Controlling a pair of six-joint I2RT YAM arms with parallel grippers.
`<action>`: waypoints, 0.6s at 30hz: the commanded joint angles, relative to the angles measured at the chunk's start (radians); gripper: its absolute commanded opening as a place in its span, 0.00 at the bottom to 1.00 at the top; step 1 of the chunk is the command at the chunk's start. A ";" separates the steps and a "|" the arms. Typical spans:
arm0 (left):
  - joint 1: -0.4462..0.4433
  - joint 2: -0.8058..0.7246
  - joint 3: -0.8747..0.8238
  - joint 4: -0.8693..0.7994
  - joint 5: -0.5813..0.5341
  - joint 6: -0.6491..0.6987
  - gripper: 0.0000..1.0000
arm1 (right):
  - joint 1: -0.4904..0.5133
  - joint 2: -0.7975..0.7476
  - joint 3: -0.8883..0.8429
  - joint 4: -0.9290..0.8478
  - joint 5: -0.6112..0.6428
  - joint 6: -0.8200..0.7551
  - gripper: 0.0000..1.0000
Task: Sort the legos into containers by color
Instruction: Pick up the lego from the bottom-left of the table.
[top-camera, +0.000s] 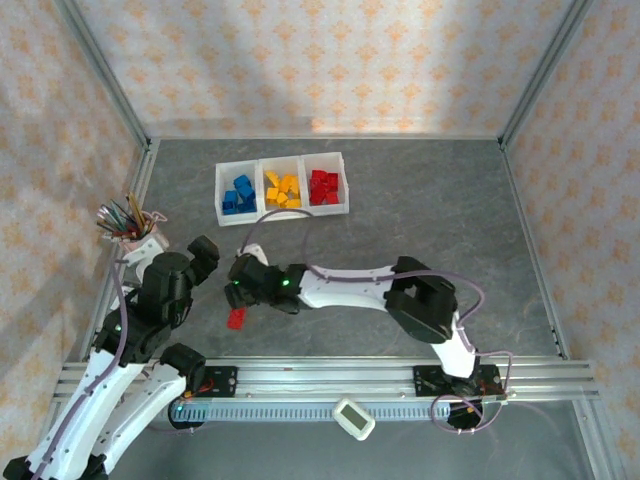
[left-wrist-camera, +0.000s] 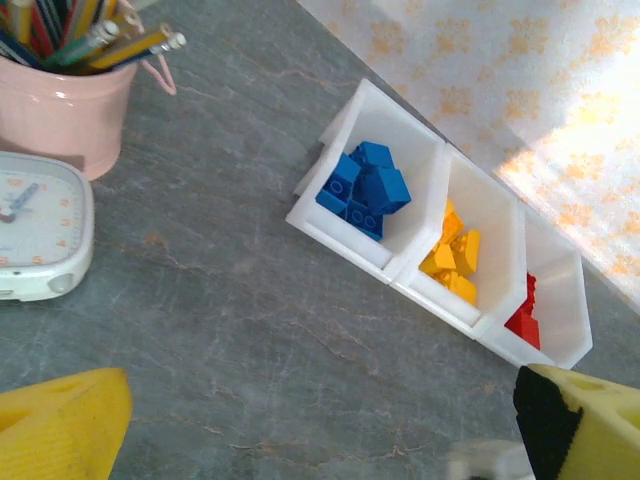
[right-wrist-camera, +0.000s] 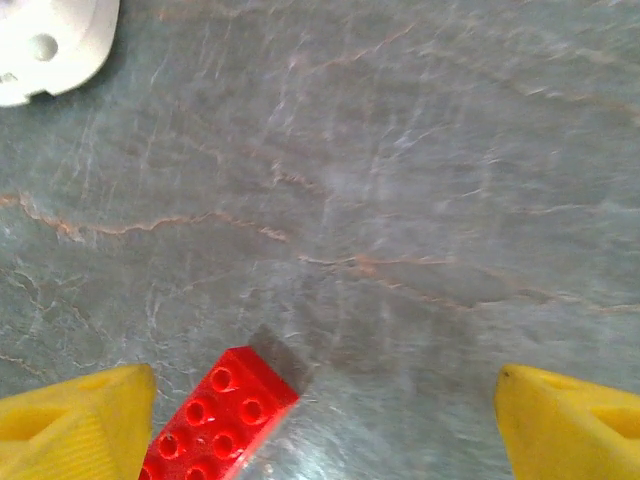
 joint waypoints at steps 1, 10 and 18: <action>0.007 -0.030 0.039 -0.096 -0.061 -0.032 0.99 | 0.037 0.063 0.075 -0.099 0.083 0.014 0.88; 0.007 -0.049 0.059 -0.129 -0.066 -0.042 0.99 | 0.098 0.216 0.249 -0.236 0.184 -0.001 0.93; 0.007 -0.051 0.049 -0.114 -0.049 -0.044 0.99 | 0.129 0.235 0.251 -0.329 0.240 0.041 0.85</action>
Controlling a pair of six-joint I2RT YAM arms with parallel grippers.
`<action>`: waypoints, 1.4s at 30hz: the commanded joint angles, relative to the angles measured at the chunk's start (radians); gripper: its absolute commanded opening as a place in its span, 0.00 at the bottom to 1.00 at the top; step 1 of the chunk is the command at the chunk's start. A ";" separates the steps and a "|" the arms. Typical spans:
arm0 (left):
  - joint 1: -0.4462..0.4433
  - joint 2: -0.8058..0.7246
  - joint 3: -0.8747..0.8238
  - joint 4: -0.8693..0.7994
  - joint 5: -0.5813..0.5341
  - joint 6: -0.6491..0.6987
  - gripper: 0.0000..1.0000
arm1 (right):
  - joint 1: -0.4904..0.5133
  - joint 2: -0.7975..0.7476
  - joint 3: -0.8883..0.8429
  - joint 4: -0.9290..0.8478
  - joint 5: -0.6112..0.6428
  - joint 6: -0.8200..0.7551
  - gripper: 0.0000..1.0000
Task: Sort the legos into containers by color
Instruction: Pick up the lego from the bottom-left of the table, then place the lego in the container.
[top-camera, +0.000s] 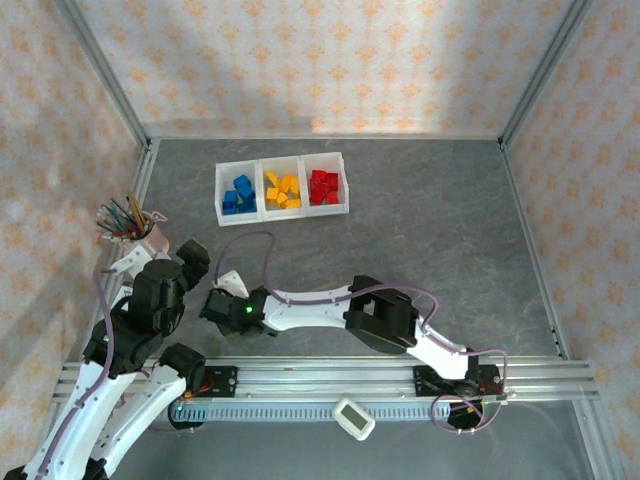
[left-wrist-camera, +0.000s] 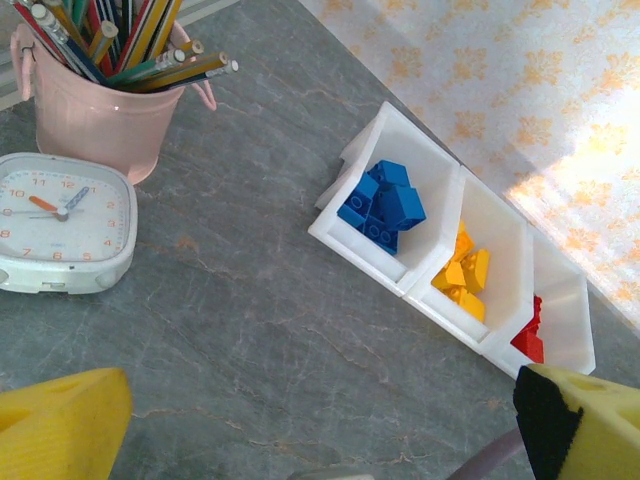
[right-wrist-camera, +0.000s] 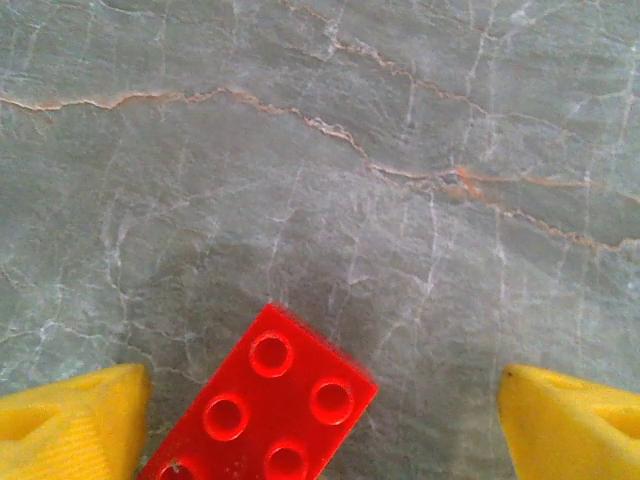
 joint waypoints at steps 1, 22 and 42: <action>0.006 -0.007 0.017 -0.025 -0.014 -0.007 0.99 | 0.009 -0.008 -0.016 -0.096 0.066 0.026 0.83; 0.006 0.008 0.022 0.007 0.029 -0.008 0.99 | 0.004 -0.177 -0.181 0.018 0.014 0.048 0.35; 0.006 0.200 -0.080 0.349 0.204 0.055 0.99 | -0.555 -0.415 -0.281 0.204 0.024 -0.097 0.30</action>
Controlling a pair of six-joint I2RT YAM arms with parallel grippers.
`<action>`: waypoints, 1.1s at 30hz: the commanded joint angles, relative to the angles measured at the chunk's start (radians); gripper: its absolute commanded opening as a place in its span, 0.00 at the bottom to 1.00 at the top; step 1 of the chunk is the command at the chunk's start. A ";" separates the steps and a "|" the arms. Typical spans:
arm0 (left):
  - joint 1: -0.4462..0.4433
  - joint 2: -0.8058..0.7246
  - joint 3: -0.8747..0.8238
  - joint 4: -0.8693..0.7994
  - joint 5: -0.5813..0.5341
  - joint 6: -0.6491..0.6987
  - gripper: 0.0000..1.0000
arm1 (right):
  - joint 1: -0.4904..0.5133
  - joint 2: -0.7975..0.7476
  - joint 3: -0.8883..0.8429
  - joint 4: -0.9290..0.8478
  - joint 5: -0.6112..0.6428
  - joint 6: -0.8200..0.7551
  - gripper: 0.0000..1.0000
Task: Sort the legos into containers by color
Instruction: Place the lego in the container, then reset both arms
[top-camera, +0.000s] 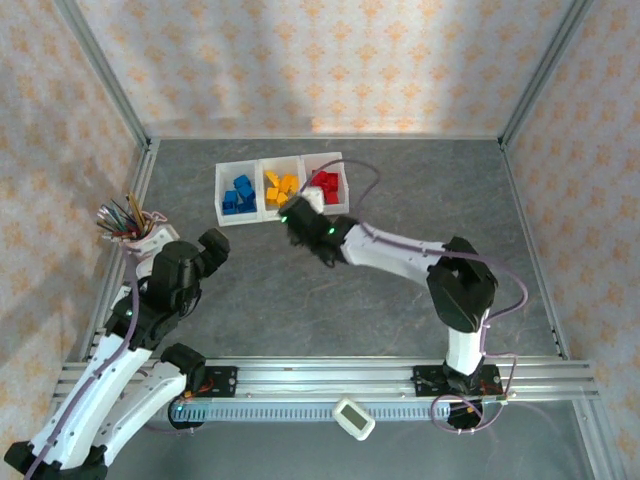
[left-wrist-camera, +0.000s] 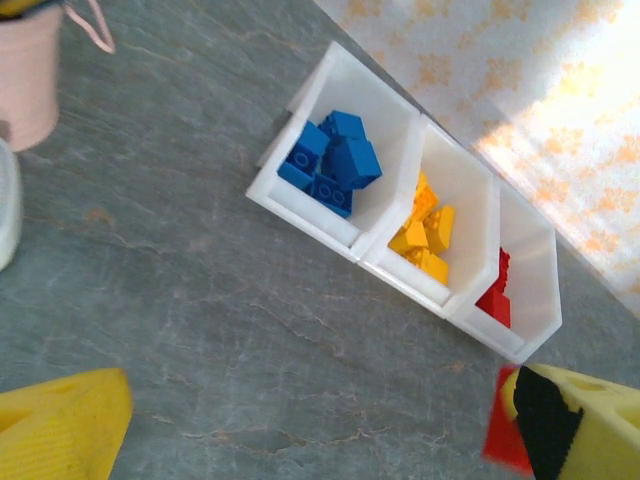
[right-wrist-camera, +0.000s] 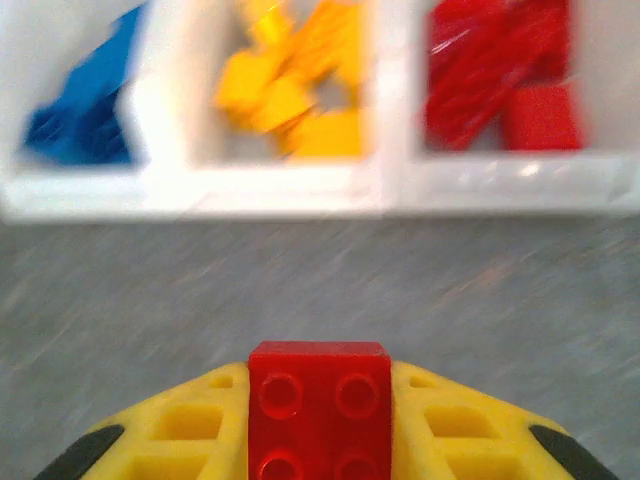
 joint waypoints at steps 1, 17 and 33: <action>0.007 0.045 -0.046 0.175 0.087 0.039 0.99 | -0.104 0.044 0.094 0.015 0.045 -0.079 0.30; 0.008 0.334 -0.039 0.459 0.087 0.130 0.99 | -0.280 0.391 0.645 -0.051 -0.009 -0.275 0.69; 0.233 0.476 -0.251 0.999 -0.299 0.620 0.99 | -0.664 -0.527 -0.708 0.615 0.353 -0.287 1.00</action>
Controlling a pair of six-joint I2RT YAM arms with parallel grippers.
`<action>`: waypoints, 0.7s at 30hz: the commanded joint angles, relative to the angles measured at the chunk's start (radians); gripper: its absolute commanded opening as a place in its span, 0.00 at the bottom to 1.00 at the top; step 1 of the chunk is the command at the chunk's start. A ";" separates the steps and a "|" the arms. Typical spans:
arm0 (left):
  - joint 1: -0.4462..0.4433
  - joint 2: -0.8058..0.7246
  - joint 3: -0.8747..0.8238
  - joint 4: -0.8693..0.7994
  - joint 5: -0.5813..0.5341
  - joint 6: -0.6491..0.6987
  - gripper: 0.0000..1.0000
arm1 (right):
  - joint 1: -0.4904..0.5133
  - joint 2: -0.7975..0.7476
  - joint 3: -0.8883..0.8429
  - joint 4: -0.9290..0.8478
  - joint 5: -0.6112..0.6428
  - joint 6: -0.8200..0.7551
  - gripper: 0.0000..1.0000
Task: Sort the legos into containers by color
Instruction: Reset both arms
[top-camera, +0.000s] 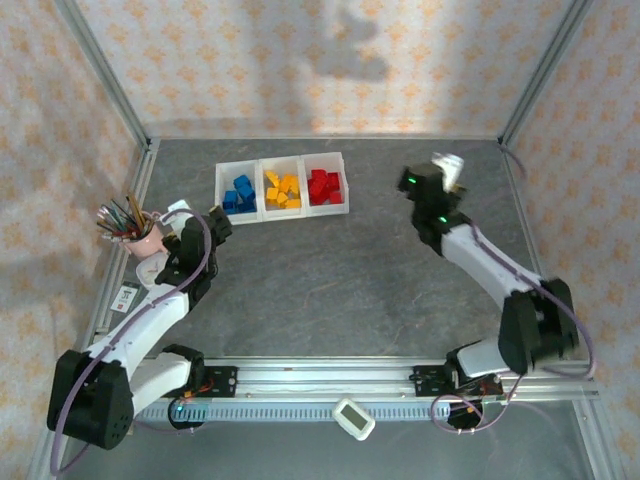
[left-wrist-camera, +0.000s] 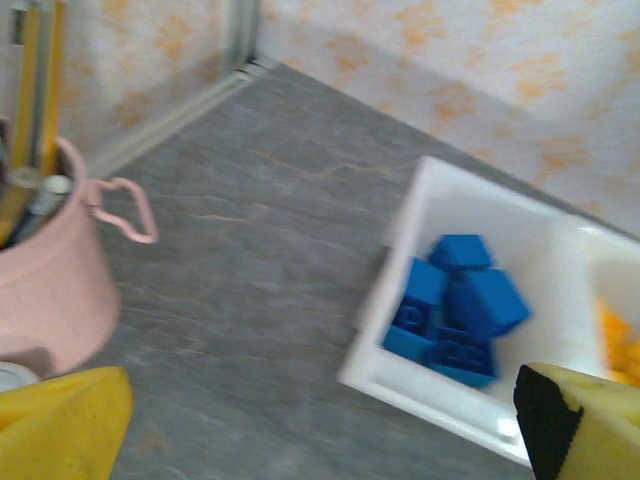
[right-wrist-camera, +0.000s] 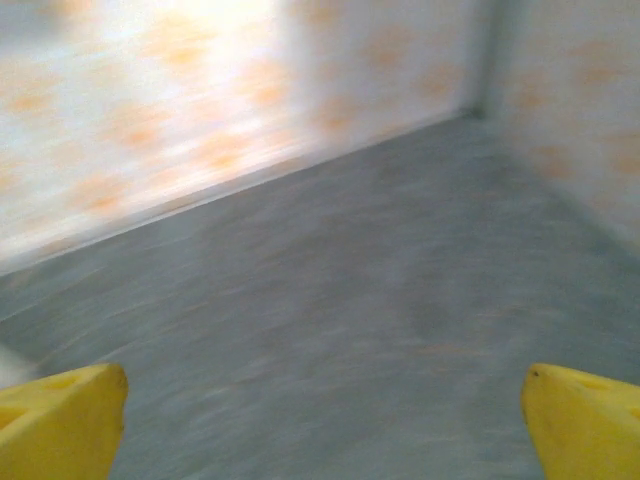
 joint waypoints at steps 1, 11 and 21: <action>0.042 0.078 -0.050 0.261 -0.098 0.201 0.99 | -0.123 -0.050 -0.247 0.276 0.119 -0.073 1.00; 0.131 0.330 -0.268 0.973 0.117 0.374 0.99 | -0.286 0.098 -0.512 0.814 -0.342 -0.169 1.00; 0.157 0.480 -0.299 1.169 0.267 0.415 1.00 | -0.279 0.152 -0.638 1.076 -0.485 -0.227 1.00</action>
